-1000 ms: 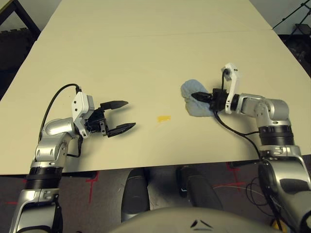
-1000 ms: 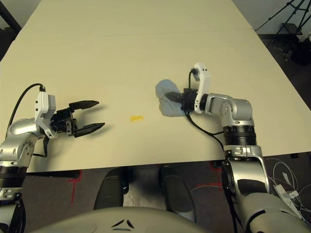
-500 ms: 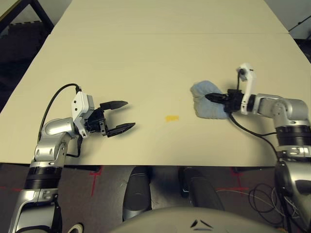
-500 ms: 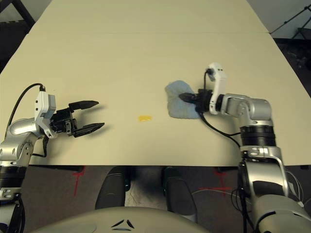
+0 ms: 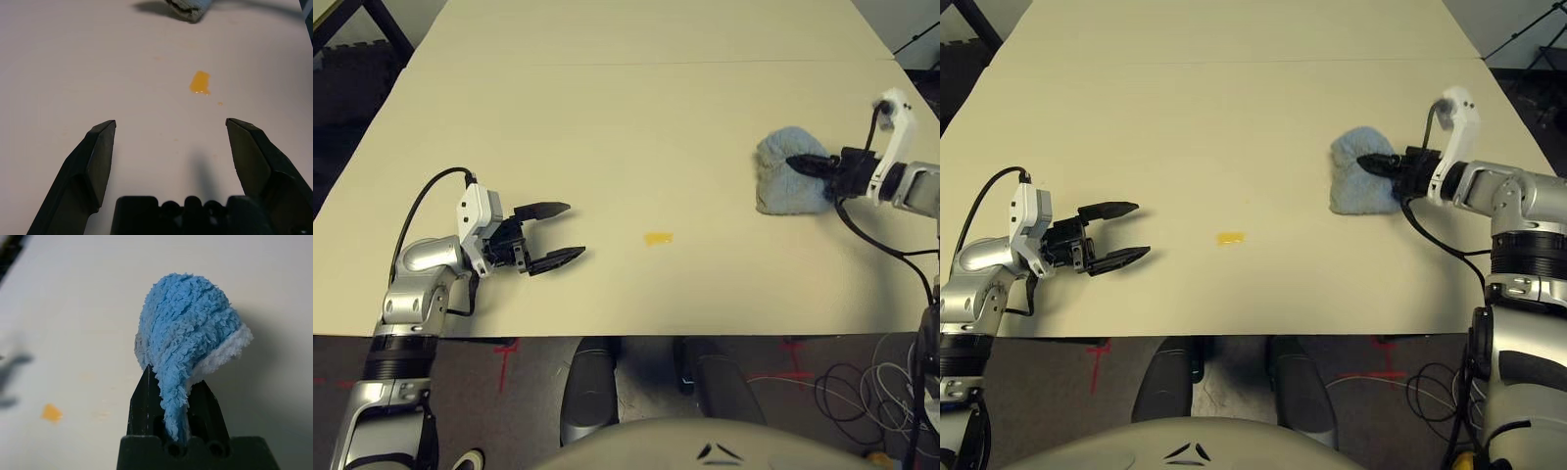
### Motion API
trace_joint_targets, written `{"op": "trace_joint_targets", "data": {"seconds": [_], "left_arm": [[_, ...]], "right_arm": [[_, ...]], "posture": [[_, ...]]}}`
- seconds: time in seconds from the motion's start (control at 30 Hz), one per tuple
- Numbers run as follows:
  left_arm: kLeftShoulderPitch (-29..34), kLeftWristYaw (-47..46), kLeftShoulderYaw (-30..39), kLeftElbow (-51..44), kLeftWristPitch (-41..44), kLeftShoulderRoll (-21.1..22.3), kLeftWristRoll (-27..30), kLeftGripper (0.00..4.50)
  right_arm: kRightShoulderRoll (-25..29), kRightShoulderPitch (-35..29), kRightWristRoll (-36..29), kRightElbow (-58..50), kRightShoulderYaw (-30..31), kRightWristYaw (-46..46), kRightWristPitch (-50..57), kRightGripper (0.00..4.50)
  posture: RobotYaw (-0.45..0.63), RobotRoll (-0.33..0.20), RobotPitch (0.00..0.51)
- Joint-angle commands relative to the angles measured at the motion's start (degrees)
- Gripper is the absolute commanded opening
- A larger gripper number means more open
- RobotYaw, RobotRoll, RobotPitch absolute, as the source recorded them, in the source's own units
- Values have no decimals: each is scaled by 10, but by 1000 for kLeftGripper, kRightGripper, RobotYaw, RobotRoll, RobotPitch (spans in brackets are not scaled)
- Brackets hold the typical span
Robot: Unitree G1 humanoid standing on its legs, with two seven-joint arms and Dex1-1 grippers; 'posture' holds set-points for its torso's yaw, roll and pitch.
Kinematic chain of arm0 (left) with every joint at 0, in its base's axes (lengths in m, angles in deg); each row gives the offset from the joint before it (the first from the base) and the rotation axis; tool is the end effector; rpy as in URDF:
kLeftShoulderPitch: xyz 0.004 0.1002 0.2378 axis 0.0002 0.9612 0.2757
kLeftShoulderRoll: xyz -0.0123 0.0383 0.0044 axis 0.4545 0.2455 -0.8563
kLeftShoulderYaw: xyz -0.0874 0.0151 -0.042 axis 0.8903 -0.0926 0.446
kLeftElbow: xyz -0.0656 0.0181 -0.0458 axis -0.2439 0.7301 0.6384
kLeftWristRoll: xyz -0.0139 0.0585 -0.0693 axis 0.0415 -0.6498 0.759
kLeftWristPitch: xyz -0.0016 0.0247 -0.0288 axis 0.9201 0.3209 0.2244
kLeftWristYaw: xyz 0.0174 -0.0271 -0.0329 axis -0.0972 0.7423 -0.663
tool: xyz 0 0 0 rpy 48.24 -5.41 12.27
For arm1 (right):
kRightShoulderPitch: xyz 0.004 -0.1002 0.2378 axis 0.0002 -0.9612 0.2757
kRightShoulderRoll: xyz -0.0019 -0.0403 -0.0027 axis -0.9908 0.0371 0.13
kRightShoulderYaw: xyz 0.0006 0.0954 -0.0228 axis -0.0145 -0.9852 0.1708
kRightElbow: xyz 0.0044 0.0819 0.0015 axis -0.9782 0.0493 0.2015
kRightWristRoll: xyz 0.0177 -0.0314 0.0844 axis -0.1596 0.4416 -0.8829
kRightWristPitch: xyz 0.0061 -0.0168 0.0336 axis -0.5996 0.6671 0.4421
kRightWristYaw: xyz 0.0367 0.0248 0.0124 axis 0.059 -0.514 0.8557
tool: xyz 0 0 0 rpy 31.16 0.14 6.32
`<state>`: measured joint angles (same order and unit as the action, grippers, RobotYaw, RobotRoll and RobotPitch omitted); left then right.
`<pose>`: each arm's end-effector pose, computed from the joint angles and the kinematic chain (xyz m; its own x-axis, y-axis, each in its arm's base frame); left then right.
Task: Wipe the water off the table with a rag.
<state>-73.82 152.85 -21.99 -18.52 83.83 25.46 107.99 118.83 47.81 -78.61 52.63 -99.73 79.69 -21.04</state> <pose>0.2244 0.2870 0.1268 0.4258 -0.8932 -0.1446 0.9002 0.4021 0.1671 0.2780 -0.2799 0.1900 0.6909 0.6814 -0.2415 -0.5489 0.7118 0.4382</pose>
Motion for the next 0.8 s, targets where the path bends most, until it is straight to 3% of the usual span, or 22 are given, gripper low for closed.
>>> {"op": "trace_joint_targets", "data": {"seconds": [0.03, 0.53, 0.8], "left_arm": [[13, 9, 9, -2, -6, 16, -3, 4500], [40, -6, 25, -32, 3, 22, 3, 4500], [49, -16, 27, -44, 7, 19, 5, 4500]], "right_arm": [[-19, -9, -23, -49, 14, -6, 31, 117], [-187, -61, 6, -74, 149, -53, 32, 117], [-334, -85, 1, -108, 197, -104, 56, 117]], "posture": [[203, 0, 193], [256, 0, 214], [271, 0, 223]]}}
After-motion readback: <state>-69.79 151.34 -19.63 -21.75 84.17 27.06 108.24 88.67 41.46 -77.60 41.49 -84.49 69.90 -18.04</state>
